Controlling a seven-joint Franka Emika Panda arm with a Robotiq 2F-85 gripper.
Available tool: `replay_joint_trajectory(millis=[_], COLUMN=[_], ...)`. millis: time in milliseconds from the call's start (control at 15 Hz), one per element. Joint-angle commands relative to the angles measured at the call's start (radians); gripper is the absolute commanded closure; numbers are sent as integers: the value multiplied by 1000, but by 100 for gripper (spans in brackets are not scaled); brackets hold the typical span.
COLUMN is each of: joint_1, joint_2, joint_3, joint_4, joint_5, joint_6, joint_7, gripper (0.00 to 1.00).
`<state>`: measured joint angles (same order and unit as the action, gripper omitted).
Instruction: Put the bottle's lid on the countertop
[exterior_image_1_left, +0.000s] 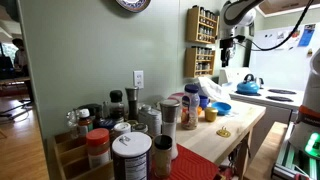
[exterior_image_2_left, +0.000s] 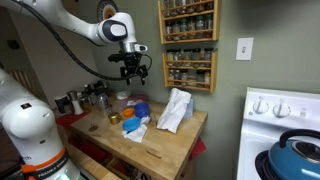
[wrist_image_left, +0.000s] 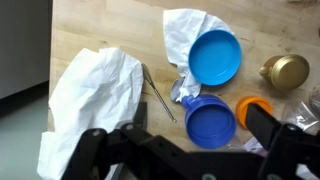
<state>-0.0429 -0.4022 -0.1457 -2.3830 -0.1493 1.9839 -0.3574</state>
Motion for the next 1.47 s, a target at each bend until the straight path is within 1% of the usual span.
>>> replay_joint_trajectory(millis=[0, 67, 133, 333, 600, 733, 1067, 1267, 1400], joint_1=[-3, -3, 16, 91, 221, 288, 435, 501, 534], joint_2=[0, 0, -14, -79, -130, -137, -121, -99, -78], joint_3=[3, 3, 12, 55, 138, 176, 258, 293, 313], joint_4=[2, 2, -11, -69, -115, -121, -123, -131, -146], joint_5=[1, 1, 8, 58, 148, 183, 243, 254, 247], joint_6=[-2, -2, -15, -37, -76, -70, 11, 100, 184], joint_7=[-1, -1, -29, -113, -159, -184, -263, -332, -386], gripper=[0, 0, 0, 0, 0, 0, 0, 0, 0])
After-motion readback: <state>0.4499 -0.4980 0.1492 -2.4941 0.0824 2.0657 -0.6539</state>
